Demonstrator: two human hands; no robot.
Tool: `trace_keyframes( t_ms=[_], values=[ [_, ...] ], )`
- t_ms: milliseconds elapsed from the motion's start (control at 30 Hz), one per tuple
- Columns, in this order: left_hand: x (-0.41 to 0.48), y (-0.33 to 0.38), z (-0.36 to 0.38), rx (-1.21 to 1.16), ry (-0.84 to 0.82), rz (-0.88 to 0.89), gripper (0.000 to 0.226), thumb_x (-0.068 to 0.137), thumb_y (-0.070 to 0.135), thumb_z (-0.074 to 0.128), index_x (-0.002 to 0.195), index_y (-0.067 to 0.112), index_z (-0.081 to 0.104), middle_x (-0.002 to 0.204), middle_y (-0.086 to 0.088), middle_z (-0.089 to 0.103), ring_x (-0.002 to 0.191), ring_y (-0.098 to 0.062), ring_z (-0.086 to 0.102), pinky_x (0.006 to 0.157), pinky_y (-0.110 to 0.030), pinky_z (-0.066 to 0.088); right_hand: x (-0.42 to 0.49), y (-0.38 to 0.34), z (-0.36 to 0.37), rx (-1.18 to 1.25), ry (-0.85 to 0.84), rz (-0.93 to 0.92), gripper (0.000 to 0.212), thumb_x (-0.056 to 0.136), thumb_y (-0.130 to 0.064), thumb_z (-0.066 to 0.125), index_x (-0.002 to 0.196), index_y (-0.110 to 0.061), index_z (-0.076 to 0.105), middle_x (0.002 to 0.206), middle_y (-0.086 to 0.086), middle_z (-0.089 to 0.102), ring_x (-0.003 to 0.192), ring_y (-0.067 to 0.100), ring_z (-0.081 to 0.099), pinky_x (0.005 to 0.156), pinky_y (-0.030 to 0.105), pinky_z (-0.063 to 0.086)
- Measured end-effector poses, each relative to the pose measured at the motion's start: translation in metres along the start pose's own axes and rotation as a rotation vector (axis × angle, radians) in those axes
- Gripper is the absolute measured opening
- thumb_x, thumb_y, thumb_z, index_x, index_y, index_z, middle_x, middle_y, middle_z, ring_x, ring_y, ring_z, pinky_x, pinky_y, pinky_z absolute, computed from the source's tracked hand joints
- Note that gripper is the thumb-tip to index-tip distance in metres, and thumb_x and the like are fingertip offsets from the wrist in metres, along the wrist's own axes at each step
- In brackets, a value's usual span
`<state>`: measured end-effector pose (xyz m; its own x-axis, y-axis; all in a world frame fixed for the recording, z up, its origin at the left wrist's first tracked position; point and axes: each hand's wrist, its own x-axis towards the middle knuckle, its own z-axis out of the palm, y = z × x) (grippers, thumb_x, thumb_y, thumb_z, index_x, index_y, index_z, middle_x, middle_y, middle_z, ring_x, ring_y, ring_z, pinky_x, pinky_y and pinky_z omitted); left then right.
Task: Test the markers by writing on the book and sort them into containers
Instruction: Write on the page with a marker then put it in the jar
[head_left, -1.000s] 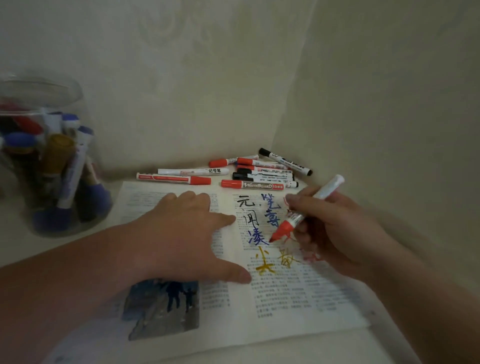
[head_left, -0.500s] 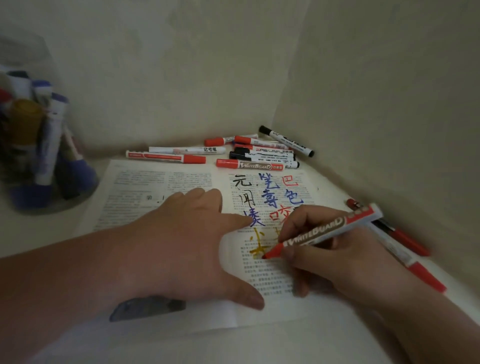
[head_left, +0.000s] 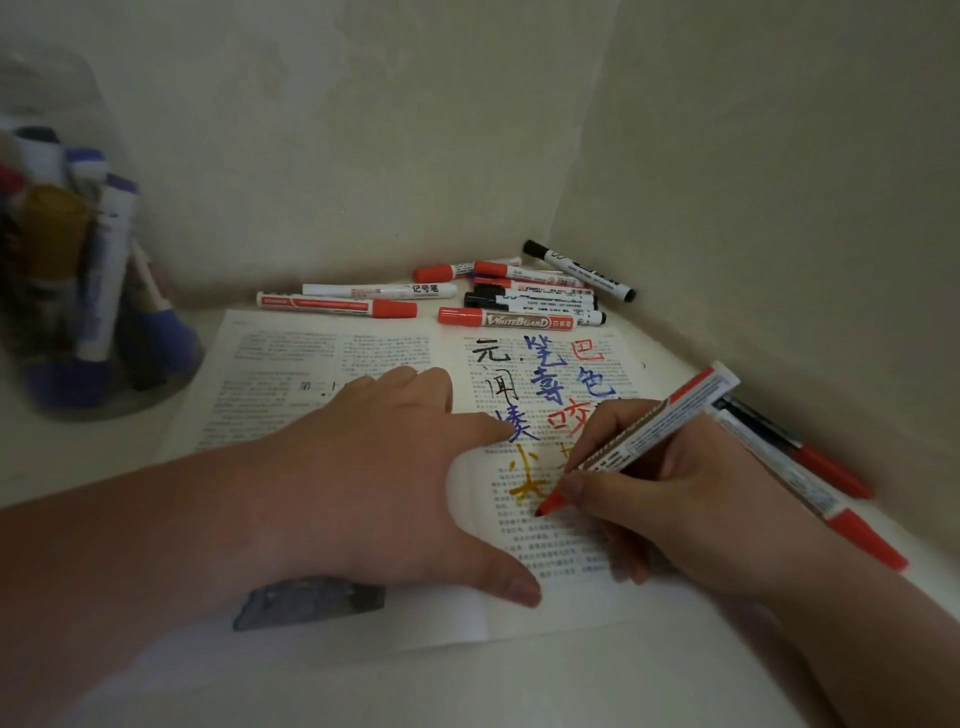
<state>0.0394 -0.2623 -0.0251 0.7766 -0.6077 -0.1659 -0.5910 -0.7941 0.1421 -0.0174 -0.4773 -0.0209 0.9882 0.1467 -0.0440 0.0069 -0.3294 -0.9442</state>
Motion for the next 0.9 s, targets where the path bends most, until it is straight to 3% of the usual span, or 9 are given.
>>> trace_keyframes(
  t_ms=[100, 200, 300, 500, 600, 733, 900],
  values=[
    [-0.0003, 0.0006, -0.0008, 0.003, -0.015, -0.007, 0.123, 0.033, 0.11, 0.03, 0.144, 0.061, 0.012, 0.103, 0.019, 0.028, 0.103, -0.009, 0.03, 0.094, -0.034, 0.036, -0.0004, 0.0008, -0.0013, 0.009, 0.01, 0.011, 0.016, 0.081, -0.012, 0.075, 0.078, -0.002, 0.063, 0.068, 0.032, 0.065, 0.035, 0.026, 0.051, 0.037, 0.025, 0.042],
    [0.0, 0.0008, -0.001, 0.005, -0.019, -0.005, 0.122, 0.034, 0.11, 0.03, 0.144, 0.061, 0.011, 0.103, 0.02, 0.028, 0.103, -0.009, 0.031, 0.094, -0.035, 0.036, -0.0016, -0.0005, -0.0011, 0.006, 0.01, 0.005, 0.013, 0.087, -0.001, 0.074, 0.081, 0.003, 0.063, 0.058, 0.025, 0.062, 0.034, 0.025, 0.049, 0.035, 0.024, 0.041],
    [0.001, 0.0005, -0.0008, 0.015, -0.01, 0.002, 0.124, 0.032, 0.111, 0.028, 0.144, 0.06, 0.012, 0.103, 0.02, 0.028, 0.103, -0.008, 0.031, 0.095, -0.035, 0.037, -0.0022, -0.0027, -0.0005, -0.005, 0.003, 0.006, 0.013, 0.086, -0.002, 0.073, 0.084, 0.006, 0.063, 0.054, 0.017, 0.061, 0.034, 0.024, 0.049, 0.034, 0.023, 0.04],
    [0.0006, 0.0018, -0.0008, 0.018, -0.011, -0.006, 0.123, 0.033, 0.11, 0.03, 0.144, 0.06, 0.012, 0.104, 0.02, 0.029, 0.103, -0.008, 0.031, 0.096, -0.034, 0.037, -0.0044, -0.004, 0.0025, -0.04, 0.004, 0.031, 0.011, 0.086, -0.004, 0.073, 0.079, -0.004, 0.064, 0.054, 0.009, 0.063, 0.035, 0.021, 0.048, 0.035, 0.022, 0.039],
    [0.0009, 0.001, 0.0001, 0.029, 0.004, 0.006, 0.124, 0.032, 0.11, 0.027, 0.144, 0.06, 0.012, 0.102, 0.02, 0.029, 0.101, -0.008, 0.031, 0.093, -0.033, 0.037, -0.0031, -0.0041, 0.0018, -0.037, -0.016, 0.046, 0.012, 0.084, 0.004, 0.072, 0.077, 0.0, 0.063, 0.052, 0.01, 0.059, 0.035, 0.014, 0.045, 0.036, 0.018, 0.036],
    [-0.0001, 0.0004, 0.0007, 0.027, 0.009, 0.01, 0.124, 0.031, 0.11, 0.026, 0.144, 0.06, 0.012, 0.101, 0.02, 0.027, 0.101, -0.009, 0.03, 0.091, -0.033, 0.036, -0.002, -0.0049, -0.0005, -0.056, -0.119, 0.049, 0.014, 0.081, 0.019, 0.065, 0.075, 0.008, 0.059, 0.049, -0.005, 0.055, 0.037, 0.002, 0.047, 0.04, 0.009, 0.035],
    [-0.0001, -0.001, 0.0021, 0.012, 0.021, 0.014, 0.128, 0.028, 0.112, 0.024, 0.145, 0.059, 0.013, 0.101, 0.021, 0.027, 0.104, -0.009, 0.031, 0.098, -0.036, 0.037, -0.0032, -0.0085, 0.0034, 0.011, -0.121, -0.003, 0.016, 0.085, 0.015, 0.065, 0.075, 0.003, 0.062, 0.048, -0.007, 0.061, 0.038, -0.001, 0.053, 0.041, 0.006, 0.037]
  ],
)
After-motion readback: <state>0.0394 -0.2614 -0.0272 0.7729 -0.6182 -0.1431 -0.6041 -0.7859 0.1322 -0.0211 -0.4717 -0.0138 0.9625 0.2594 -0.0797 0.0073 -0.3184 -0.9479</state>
